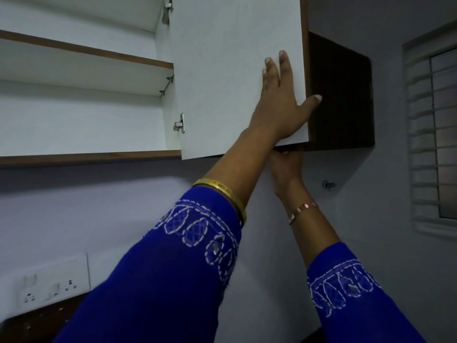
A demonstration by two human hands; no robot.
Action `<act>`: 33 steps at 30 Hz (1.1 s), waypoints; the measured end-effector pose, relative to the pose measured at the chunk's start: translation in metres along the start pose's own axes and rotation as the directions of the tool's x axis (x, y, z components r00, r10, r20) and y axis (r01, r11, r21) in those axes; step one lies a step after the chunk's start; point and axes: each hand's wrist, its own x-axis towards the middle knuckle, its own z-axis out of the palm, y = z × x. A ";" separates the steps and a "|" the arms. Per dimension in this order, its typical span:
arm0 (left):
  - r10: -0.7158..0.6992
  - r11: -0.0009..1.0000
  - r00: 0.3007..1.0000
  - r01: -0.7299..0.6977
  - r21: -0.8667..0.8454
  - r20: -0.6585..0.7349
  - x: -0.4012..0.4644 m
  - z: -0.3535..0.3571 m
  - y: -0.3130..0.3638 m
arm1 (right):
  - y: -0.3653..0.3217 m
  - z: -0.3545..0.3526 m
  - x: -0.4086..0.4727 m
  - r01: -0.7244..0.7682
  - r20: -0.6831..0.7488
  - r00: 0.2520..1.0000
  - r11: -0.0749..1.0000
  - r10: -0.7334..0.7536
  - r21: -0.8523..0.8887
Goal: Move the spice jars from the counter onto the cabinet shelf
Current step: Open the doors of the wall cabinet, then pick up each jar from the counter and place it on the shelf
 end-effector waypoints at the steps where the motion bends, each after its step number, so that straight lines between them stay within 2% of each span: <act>1: 0.001 1.000 1.000 -0.001 0.004 0.012 -0.004 -0.004 -0.002 | -0.001 0.003 -0.004 0.004 -0.006 1.000 1.000 -0.004 0.004; 3: -0.002 1.000 0.998 0.001 0.018 0.056 -0.013 -0.011 -0.006 | -0.004 0.006 -0.009 0.014 -0.032 0.999 1.000 -0.015 -0.009; 6: -0.023 0.999 0.992 0.018 0.039 0.121 -0.031 -0.019 -0.018 | -0.005 0.009 -0.016 -0.065 -0.032 0.998 0.990 0.062 -0.122; 9: -0.055 0.997 0.994 0.050 0.050 0.099 -0.054 -0.027 -0.033 | -0.004 0.011 -0.031 -0.004 -0.070 0.997 0.967 -0.015 -0.254; 12: -0.088 0.995 0.995 0.085 0.049 0.054 -0.083 -0.038 -0.049 | 0.005 0.020 -0.061 0.028 -0.022 0.999 0.935 -0.038 -0.353; 19: -0.180 0.976 0.984 0.178 0.126 0.003 -0.178 -0.076 -0.097 | 0.043 0.067 -0.134 0.090 0.121 0.992 0.880 -0.038 -0.467; 23: -0.331 0.926 0.943 0.331 0.184 -0.031 -0.235 -0.107 -0.125 | 0.067 0.103 -0.182 0.112 0.225 0.974 0.854 0.005 -0.508; 28: -0.462 0.850 0.882 0.471 0.235 -0.099 -0.313 -0.156 -0.162 | 0.089 0.145 -0.252 0.216 0.389 0.921 0.798 0.025 -0.563; 33: -0.578 0.771 0.809 0.584 0.253 -0.104 -0.404 -0.215 -0.197 | 0.111 0.194 -0.333 0.193 0.441 0.893 0.816 0.084 -0.545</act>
